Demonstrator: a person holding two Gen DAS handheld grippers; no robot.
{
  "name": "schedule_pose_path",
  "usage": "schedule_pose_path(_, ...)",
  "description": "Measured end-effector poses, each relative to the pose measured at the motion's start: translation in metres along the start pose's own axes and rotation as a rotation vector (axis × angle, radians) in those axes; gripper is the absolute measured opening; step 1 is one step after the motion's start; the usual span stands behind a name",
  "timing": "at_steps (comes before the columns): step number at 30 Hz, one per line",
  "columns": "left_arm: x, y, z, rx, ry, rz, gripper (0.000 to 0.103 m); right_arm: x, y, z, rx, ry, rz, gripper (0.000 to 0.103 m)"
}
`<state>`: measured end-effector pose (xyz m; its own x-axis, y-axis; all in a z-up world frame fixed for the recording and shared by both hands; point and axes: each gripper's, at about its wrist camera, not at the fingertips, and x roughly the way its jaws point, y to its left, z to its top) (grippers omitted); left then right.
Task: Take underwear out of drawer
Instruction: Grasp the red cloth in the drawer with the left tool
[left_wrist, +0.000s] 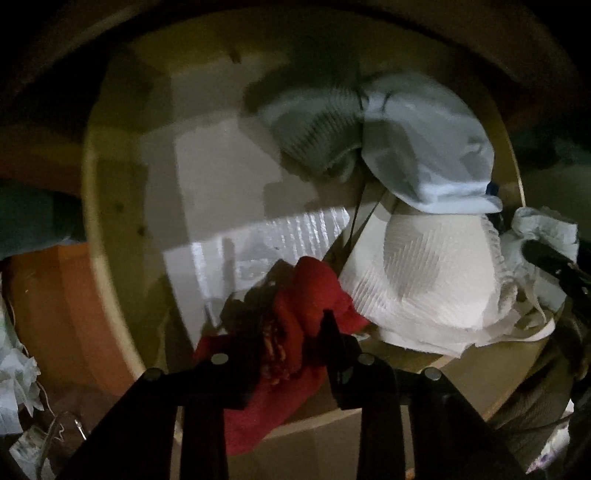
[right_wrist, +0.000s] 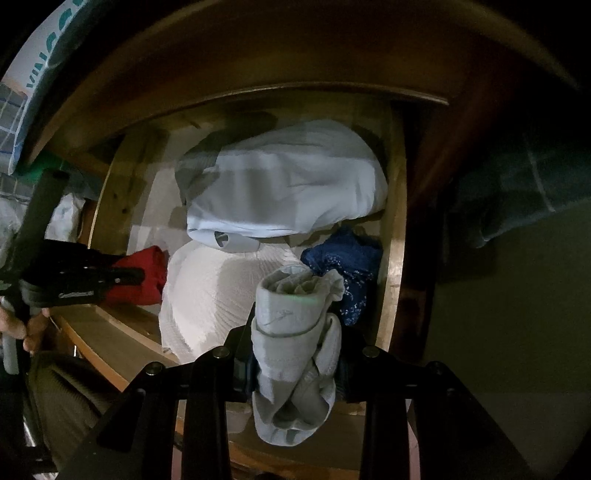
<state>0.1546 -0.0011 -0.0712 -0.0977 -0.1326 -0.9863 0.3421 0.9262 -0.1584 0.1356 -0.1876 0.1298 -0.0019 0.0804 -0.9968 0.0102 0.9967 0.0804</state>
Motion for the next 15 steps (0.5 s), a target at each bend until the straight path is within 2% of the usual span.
schedule_pose_path(7,-0.052,0.007,-0.017,-0.032,-0.108,-0.036,0.03,-0.002,0.007,0.0,-0.031,-0.006,-0.032,0.03)
schedule_pose_path(15,-0.096,0.001,-0.037,-0.047,-0.232,-0.042,0.03,-0.005,0.008,-0.002,-0.029,-0.025,-0.035,0.03)
